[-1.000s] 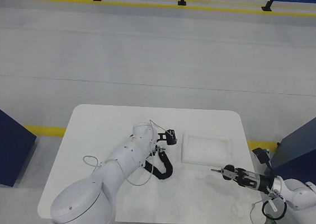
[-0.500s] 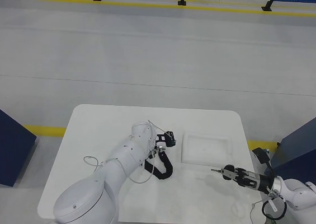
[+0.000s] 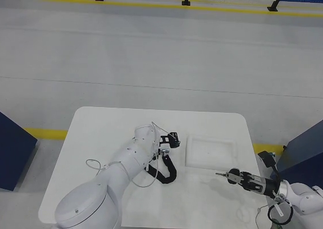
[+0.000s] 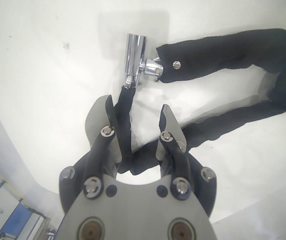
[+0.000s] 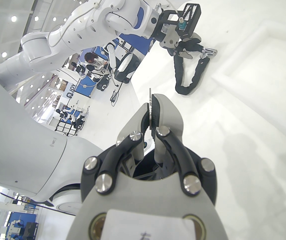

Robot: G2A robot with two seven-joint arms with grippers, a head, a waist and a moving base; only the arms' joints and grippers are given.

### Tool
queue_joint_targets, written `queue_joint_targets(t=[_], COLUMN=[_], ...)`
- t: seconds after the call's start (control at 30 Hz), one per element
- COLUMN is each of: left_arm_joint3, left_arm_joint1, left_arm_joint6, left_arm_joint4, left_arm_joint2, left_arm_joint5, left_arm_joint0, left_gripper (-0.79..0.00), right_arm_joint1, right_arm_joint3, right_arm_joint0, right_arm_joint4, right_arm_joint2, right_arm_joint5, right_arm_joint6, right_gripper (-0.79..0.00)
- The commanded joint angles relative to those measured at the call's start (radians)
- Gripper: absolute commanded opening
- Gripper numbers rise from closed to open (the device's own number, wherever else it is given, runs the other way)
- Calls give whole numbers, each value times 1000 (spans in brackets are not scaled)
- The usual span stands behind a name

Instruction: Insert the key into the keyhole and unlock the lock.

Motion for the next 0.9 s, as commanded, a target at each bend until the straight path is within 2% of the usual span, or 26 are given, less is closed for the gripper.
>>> queue_joint_targets(t=[0.0,0.57,0.87], left_arm_joint3=[2,20,19], left_arm_joint1=[-1,-4,-4], left_arm_joint6=[10,-19,-21], left_arm_joint4=[6,14,18], left_arm_joint2=[1,-1,0], left_arm_joint5=[28,37,36], left_arm_joint0=[2,19,21], left_gripper=[-465,-465,-493], right_arm_joint1=[0,0,0], right_arm_joint3=[0,0,0], right_arm_joint0=[0,0,0], right_arm_joint4=[0,0,0], right_arm_joint2=[0,0,0], right_arm_joint5=[0,0,0], right_arm_joint6=[0,0,0], right_gripper=[-785,-785,-785])
